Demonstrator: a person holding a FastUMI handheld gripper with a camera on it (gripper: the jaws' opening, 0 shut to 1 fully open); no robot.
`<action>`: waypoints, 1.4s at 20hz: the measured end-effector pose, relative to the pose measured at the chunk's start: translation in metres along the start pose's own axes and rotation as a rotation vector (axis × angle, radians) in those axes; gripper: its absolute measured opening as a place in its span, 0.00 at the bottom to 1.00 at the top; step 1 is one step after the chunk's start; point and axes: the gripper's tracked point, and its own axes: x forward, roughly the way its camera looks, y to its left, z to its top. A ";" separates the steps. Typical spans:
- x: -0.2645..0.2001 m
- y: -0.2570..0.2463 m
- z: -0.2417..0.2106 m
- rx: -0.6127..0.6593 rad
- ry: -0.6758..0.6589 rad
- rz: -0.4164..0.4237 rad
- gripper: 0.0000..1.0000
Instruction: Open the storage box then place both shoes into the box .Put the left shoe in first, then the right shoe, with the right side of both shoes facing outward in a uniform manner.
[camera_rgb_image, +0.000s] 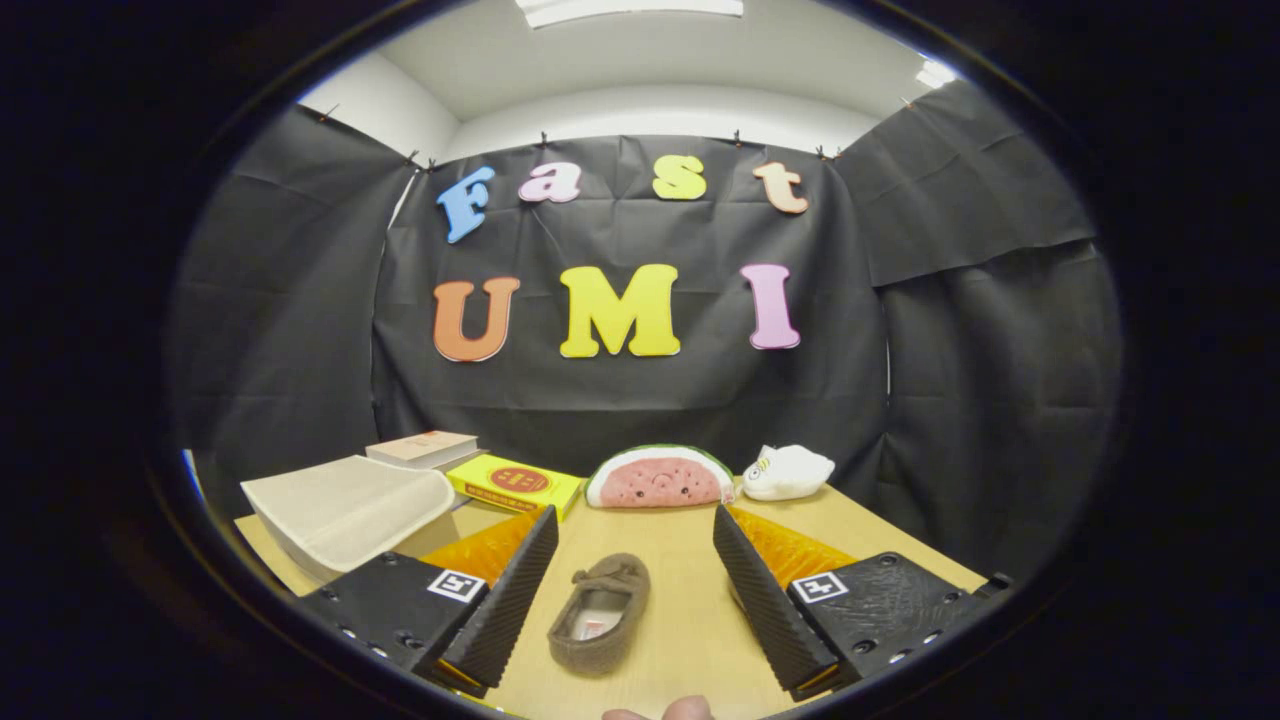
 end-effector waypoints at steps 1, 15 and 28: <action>-0.001 0.000 -0.001 -0.001 0.000 -0.002 0.95; 0.012 0.025 0.002 0.035 -0.019 0.075 0.95; 0.042 0.188 -0.032 0.286 0.123 0.441 0.95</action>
